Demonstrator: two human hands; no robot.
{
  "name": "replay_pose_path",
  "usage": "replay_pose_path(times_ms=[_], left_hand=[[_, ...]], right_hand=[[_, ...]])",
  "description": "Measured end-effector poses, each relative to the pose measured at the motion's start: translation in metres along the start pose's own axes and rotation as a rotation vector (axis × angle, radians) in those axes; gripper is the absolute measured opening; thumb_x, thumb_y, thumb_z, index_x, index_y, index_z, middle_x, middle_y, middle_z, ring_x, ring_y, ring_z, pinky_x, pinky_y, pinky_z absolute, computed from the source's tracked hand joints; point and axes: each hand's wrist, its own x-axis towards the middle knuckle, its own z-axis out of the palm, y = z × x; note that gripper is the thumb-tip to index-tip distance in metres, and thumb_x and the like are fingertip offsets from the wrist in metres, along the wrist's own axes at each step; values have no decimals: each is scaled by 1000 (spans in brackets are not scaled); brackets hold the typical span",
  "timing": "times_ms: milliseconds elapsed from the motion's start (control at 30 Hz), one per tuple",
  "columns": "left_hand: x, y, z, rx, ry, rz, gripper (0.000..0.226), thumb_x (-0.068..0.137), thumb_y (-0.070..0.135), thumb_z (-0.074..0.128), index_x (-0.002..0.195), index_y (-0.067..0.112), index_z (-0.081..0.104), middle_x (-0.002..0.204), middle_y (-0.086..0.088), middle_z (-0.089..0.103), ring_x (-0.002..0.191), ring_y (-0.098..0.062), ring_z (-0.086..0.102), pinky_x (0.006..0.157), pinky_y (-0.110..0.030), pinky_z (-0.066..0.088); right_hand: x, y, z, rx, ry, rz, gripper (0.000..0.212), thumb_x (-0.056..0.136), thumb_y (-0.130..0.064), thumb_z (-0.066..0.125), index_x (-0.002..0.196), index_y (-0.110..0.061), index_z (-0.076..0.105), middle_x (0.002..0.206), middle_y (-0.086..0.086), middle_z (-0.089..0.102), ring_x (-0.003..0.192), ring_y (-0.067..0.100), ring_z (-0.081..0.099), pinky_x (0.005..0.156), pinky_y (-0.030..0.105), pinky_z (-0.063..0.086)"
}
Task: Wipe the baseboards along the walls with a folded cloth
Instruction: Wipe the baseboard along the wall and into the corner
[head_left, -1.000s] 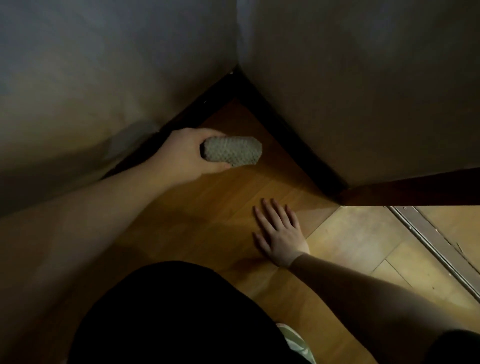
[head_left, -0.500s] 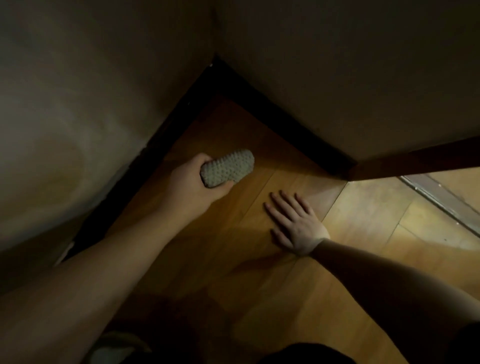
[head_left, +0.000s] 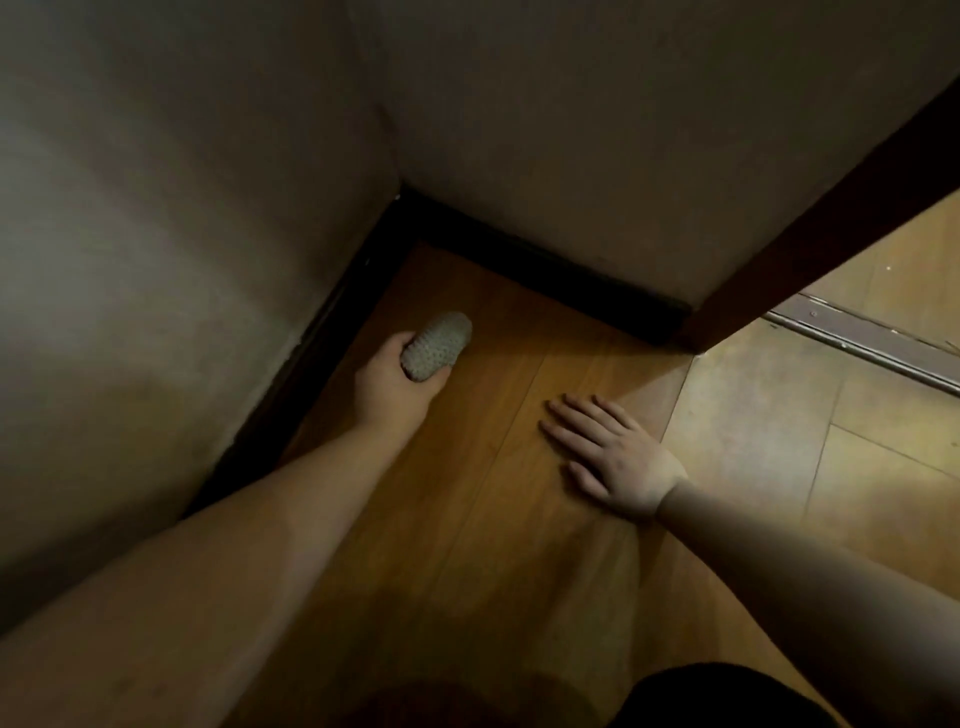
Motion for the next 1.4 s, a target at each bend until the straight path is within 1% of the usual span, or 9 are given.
replay_pose_path(times_ms=[200, 367, 500, 700, 933, 1067, 1100, 1200, 1400], left_hand=[[-12, 8, -15, 21, 16, 11, 49, 85, 29, 77, 130, 22, 58, 115, 4, 63, 106, -16, 60, 89, -29, 48], [-14, 21, -8, 31, 71, 21, 53, 85, 33, 76, 133, 18, 57, 132, -7, 52, 116, -23, 54, 100, -36, 46], [-18, 20, 1, -11, 56, 67, 56, 85, 35, 76, 135, 20, 56, 126, -2, 61, 115, -17, 57, 101, -36, 48], [-6, 12, 9, -10, 129, 47, 56, 86, 35, 76, 136, 21, 56, 116, 8, 59, 111, -12, 55, 95, -27, 44], [21, 10, 20, 0, 192, -44, 61, 88, 31, 73, 144, 22, 49, 133, -6, 60, 124, -23, 54, 103, -30, 41], [42, 18, 23, -145, 223, -80, 57, 89, 23, 73, 142, 20, 51, 133, -5, 59, 122, -15, 51, 85, 1, 34], [49, 19, 26, -173, 222, -98, 57, 89, 23, 72, 143, 20, 51, 134, -5, 59, 123, -14, 50, 85, 1, 34], [70, 24, 31, -219, 216, -167, 56, 91, 24, 69, 144, 23, 49, 135, -2, 58, 126, -18, 51, 98, -18, 34], [97, 25, 42, -175, 285, -160, 44, 93, 28, 65, 136, 27, 57, 126, 0, 64, 117, -17, 57, 93, -20, 35]], right_hand=[[-32, -21, -9, 28, 37, 349, 62, 97, -63, 0, 155, -40, -3, 165, -7, -2, 151, 20, -12, 121, 54, -4], [-62, -25, 8, 105, 32, 518, 66, 91, -75, -3, 148, -48, -21, 161, -12, -22, 148, 18, -24, 116, 62, -11], [-62, -23, 26, 90, 80, 645, 67, 93, -74, 3, 151, -46, -16, 163, -10, -13, 150, 17, -16, 117, 62, -10], [-61, -23, 32, 58, 140, 642, 67, 96, -71, 11, 155, -41, 0, 165, -7, 2, 152, 18, -6, 118, 62, -5], [-60, -22, 32, 48, 150, 618, 68, 96, -70, 12, 156, -40, 1, 165, -5, 2, 152, 19, -6, 118, 63, -2], [-62, -24, 34, 34, 171, 619, 67, 98, -66, 16, 157, -37, 4, 165, -3, 8, 153, 18, -2, 118, 62, 2], [-62, -24, 34, 31, 166, 616, 67, 98, -66, 16, 157, -37, 3, 165, -3, 8, 153, 18, -2, 118, 62, 2], [-64, -23, 32, 24, 151, 604, 68, 98, -66, 16, 157, -36, 2, 165, -3, 6, 153, 19, -3, 118, 62, 1], [-64, -21, 31, 37, 133, 602, 69, 97, -66, 19, 157, -34, 7, 165, -1, 9, 153, 21, 0, 118, 63, 5]])
